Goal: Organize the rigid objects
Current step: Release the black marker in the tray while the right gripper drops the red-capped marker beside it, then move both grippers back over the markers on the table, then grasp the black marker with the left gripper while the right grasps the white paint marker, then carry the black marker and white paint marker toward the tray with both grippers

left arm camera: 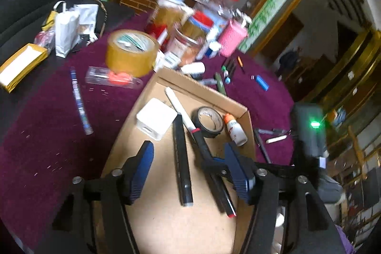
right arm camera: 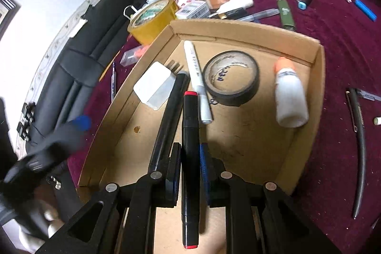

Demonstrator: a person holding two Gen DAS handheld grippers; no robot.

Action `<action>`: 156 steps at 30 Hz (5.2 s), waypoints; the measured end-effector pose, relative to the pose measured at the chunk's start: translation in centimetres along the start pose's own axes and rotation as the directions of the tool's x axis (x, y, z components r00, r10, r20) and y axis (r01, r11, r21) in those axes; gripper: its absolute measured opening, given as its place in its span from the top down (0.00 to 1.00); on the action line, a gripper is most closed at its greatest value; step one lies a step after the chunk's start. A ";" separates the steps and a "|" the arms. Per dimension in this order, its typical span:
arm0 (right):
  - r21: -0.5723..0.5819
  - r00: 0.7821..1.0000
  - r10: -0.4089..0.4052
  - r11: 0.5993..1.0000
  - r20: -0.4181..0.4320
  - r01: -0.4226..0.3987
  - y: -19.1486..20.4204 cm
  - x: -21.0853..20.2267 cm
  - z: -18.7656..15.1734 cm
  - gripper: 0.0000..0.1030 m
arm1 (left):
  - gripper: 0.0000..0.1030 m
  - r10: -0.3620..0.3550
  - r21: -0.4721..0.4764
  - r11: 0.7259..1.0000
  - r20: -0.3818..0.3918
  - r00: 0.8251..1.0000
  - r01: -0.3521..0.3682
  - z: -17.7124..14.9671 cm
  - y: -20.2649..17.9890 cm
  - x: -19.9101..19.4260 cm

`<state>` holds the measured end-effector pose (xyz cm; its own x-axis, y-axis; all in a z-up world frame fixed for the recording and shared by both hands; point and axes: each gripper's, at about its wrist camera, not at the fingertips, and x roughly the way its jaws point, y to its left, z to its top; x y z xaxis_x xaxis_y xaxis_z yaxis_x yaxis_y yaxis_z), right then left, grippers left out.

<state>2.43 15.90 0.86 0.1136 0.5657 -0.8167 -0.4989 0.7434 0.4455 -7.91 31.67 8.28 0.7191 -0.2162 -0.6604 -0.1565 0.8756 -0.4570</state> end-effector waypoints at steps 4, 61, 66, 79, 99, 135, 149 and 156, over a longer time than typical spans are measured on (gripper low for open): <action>-0.027 0.999 -0.043 0.999 -0.011 0.042 0.9 1.4 1.0 0.83 | 0.40 0.000 -0.040 0.999 0.028 1.000 0.001 -0.6 1.3 -1.5; 0.725 0.751 -0.475 0.689 0.458 -0.006 -34.5 -25.0 -16.5 0.01 | 0.26 -0.032 0.552 0.811 -0.290 0.957 0.194 -12.0 -32.3 16.1; 0.731 0.738 -0.501 0.682 0.452 0.014 -34.6 -25.2 -16.6 0.01 | 0.27 0.044 0.670 0.724 -0.285 0.957 0.167 -13.1 -36.1 21.6; 0.735 0.759 -0.505 0.676 0.410 0.052 -34.7 -24.4 -16.2 0.01 | 0.74 0.042 0.557 0.808 -0.377 0.925 0.190 -13.6 -29.6 18.7; 0.722 0.771 -0.511 0.685 0.380 0.099 -34.4 -23.8 -15.7 0.01 | 0.50 0.086 0.552 0.827 -0.309 0.947 0.105 -11.7 -27.3 19.2; 0.509 0.872 -0.379 0.841 0.310 0.185 -23.9 -20.7 -15.1 0.01 | 0.86 -0.162 0.267 0.947 -0.072 0.984 0.176 -9.1 -14.2 0.9; 0.319 0.788 -0.595 0.786 0.158 0.530 -16.8 -14.9 -14.7 0.76 | 0.86 -0.147 0.117 0.982 -0.004 0.989 0.146 -8.8 -5.3 -1.1; 0.367 0.873 -0.435 0.866 0.222 0.338 -17.7 -16.2 -16.1 0.85 | 0.86 -0.142 0.081 0.987 -0.008 0.990 0.142 -8.6 -3.7 -0.8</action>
<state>-4.39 -12.19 0.34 0.5073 0.2496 -0.8248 -0.0785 0.9665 0.2442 -13.73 24.90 5.35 0.7288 -0.3419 -0.5933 0.0027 0.8679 -0.4968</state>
